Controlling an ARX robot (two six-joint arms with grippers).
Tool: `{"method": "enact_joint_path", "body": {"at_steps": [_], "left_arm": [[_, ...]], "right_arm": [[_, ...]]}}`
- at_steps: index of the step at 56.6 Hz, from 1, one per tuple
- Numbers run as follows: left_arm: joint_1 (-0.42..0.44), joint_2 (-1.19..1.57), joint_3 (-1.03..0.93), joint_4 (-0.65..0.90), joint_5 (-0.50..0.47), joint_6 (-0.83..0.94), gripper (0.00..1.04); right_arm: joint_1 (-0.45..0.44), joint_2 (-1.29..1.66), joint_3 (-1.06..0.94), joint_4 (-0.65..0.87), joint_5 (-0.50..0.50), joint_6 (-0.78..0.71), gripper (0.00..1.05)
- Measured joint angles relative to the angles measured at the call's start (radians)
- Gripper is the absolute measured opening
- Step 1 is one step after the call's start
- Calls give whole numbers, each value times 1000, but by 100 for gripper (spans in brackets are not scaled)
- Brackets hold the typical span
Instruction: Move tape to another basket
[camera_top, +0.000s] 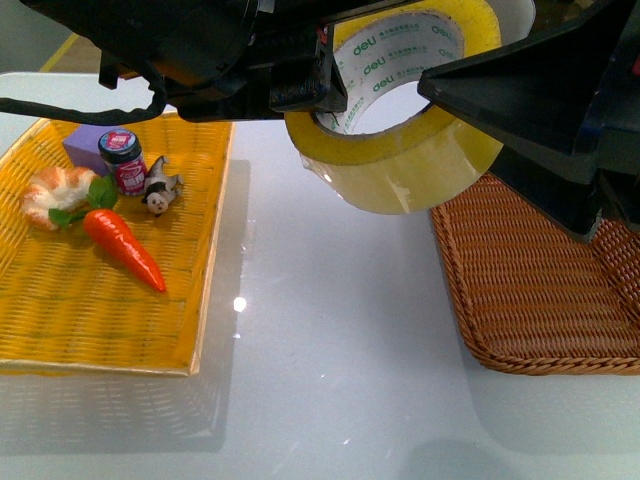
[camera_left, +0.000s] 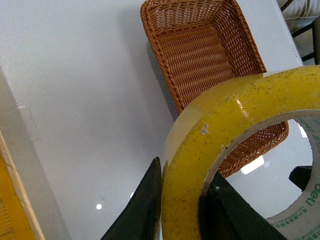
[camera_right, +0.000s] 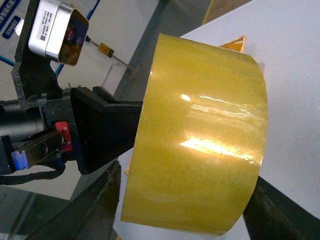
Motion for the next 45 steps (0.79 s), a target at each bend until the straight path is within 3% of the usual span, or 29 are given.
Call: {"method": "enact_joint_path", "body": {"at_steps": [5,16,36,42,45], "left_arm": [[0,0,0,0,2,5,15],[0,0,0,0,8,8,17],[6,-24,0,27,33,-5,69],[7,-28,0,27,33,-8,91],[7,-28,0,27,34,-8,97]], "right_arm": [[-2,2,0,0,0,22,50],[-3,2,0,0,-1,42,49],[-28,2,0,-4,5,42,48],[-61,2,-3,0,9,51,48],[-75,2,-4,4,10,58,48]]}}
